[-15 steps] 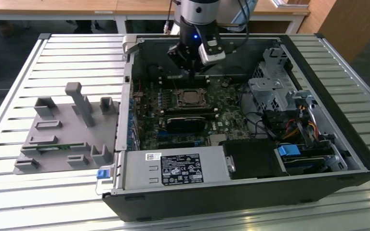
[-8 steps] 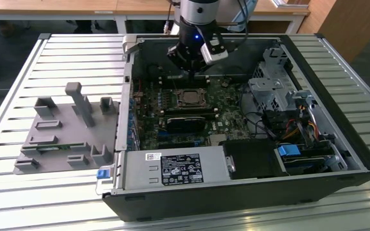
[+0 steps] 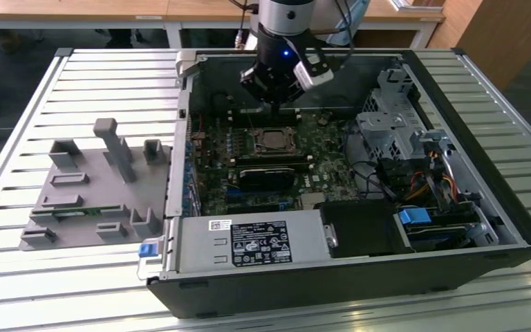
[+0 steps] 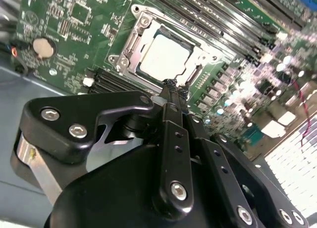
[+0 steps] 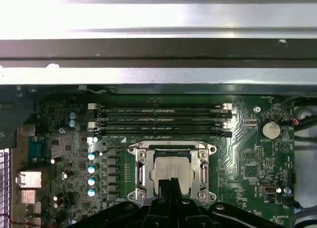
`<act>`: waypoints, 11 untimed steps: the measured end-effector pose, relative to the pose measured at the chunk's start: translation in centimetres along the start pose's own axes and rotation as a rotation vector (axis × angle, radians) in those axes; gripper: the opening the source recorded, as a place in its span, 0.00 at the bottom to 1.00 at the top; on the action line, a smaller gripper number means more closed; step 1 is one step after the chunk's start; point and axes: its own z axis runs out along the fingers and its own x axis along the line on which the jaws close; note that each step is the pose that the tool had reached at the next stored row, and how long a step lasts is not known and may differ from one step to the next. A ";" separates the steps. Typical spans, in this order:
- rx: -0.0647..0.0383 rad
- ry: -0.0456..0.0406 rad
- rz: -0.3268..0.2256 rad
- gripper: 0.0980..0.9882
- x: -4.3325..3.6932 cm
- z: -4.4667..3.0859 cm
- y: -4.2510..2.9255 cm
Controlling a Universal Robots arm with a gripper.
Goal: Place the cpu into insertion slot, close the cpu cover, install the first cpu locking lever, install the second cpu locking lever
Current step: 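Install the first cpu locking lever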
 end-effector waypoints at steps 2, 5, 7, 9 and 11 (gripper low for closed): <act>0.000 0.0009 -0.037 0.01 0.00 0.01 0.00; 0.001 0.0022 -0.092 0.01 0.00 0.01 0.00; 0.001 0.0030 -0.127 0.01 0.00 0.02 0.00; 0.001 0.0031 -0.135 0.01 0.01 0.03 0.00; -0.002 0.0011 -0.135 0.01 0.28 0.04 -0.01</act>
